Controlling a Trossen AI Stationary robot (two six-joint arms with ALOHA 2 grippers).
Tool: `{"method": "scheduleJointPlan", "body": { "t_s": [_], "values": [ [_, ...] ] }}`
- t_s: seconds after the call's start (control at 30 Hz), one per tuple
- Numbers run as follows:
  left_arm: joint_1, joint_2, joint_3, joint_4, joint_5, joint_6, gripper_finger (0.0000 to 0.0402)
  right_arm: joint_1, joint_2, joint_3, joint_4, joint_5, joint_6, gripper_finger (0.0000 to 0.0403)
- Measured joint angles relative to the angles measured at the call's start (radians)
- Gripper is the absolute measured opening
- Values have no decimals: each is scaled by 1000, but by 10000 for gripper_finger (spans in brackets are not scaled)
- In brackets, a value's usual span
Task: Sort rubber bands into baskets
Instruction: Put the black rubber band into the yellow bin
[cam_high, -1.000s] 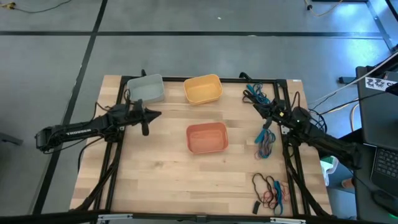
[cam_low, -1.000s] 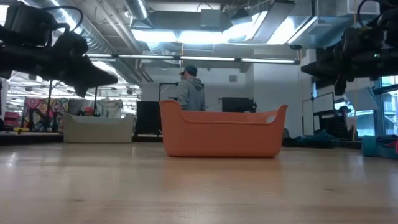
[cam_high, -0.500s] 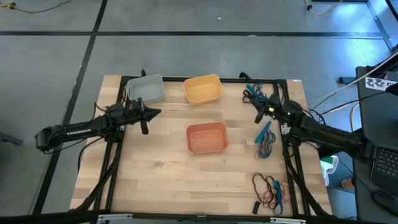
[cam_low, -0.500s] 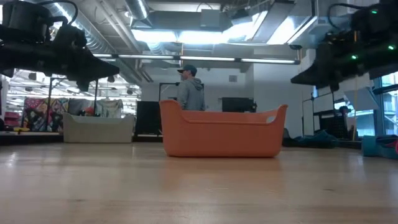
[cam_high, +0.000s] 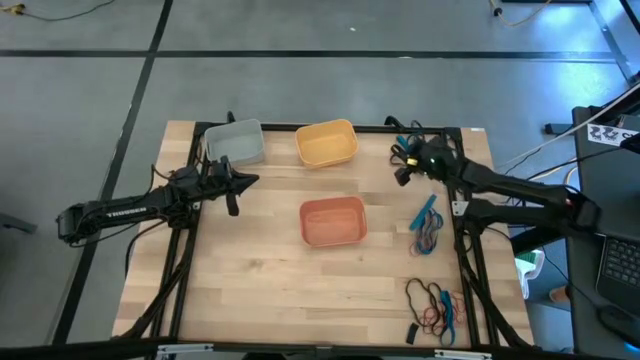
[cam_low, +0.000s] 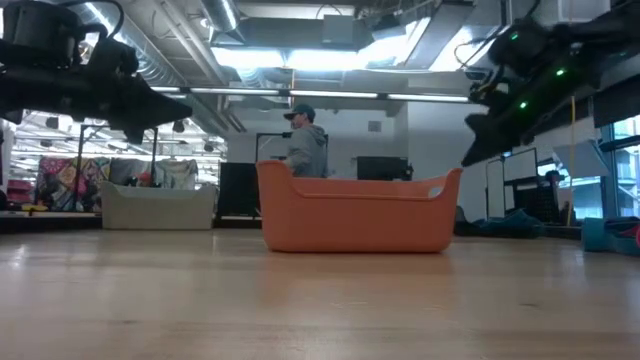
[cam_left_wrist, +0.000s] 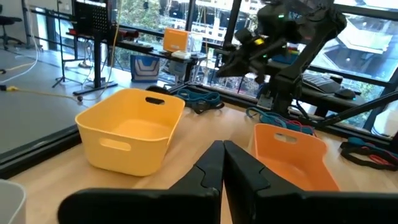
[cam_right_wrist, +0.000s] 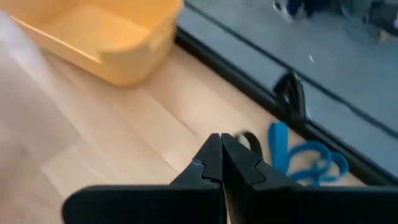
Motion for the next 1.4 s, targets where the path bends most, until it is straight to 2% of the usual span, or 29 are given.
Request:
{"method": "scheduleJointPlan", "body": {
  "t_s": [0.13,0.33,0.53,0.67,0.8,1.0,1.17,1.4],
  "values": [
    [0,0,0,12,-1,31,5,-87,77,47,-51,-69,-1,1],
    [0,0,1,42,-1,37,5,-197,154,90,-62,-234,0,1],
    [0,0,1,51,-4,76,5,-273,215,127,-142,-285,1,6],
    [0,0,1,52,-4,93,5,-309,240,128,-164,-348,11,45],
    [0,0,1,52,-4,93,5,-321,277,128,-140,-434,47,114],
    [0,0,1,52,-4,93,5,-318,357,128,-116,-442,83,193],
    [0,0,1,52,-4,92,5,-318,396,128,-99,-444,91,210],
    [0,0,1,52,-4,92,5,-317,441,128,-17,-485,94,194]
  ]
}}
